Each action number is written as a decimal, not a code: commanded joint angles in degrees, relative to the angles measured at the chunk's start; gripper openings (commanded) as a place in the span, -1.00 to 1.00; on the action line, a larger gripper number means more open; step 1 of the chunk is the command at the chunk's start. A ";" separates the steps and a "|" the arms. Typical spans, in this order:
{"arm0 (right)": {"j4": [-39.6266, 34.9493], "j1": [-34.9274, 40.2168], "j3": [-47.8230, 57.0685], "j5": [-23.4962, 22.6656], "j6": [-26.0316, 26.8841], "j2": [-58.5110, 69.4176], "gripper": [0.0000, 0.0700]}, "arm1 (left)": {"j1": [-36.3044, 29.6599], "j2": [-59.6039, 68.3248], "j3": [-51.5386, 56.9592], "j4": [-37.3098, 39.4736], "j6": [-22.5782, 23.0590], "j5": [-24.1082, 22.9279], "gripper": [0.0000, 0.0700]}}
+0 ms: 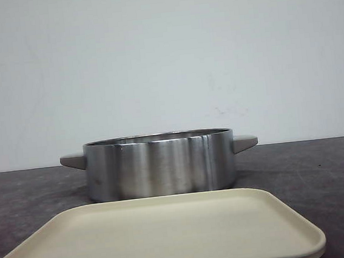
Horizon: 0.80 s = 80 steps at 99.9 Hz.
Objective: Steam buns
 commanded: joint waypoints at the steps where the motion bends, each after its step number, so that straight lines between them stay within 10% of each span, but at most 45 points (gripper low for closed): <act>1: 0.79 0.04 -0.13 0.17 -0.46 0.02 -0.95 | 0.07 -0.20 -1.27 0.09 -1.95 0.07 -1.00; 80: 0.79 0.04 -0.13 0.17 -0.46 0.02 -0.95 | 0.61 -0.20 -2.12 2.47 0.72 -0.17 -1.00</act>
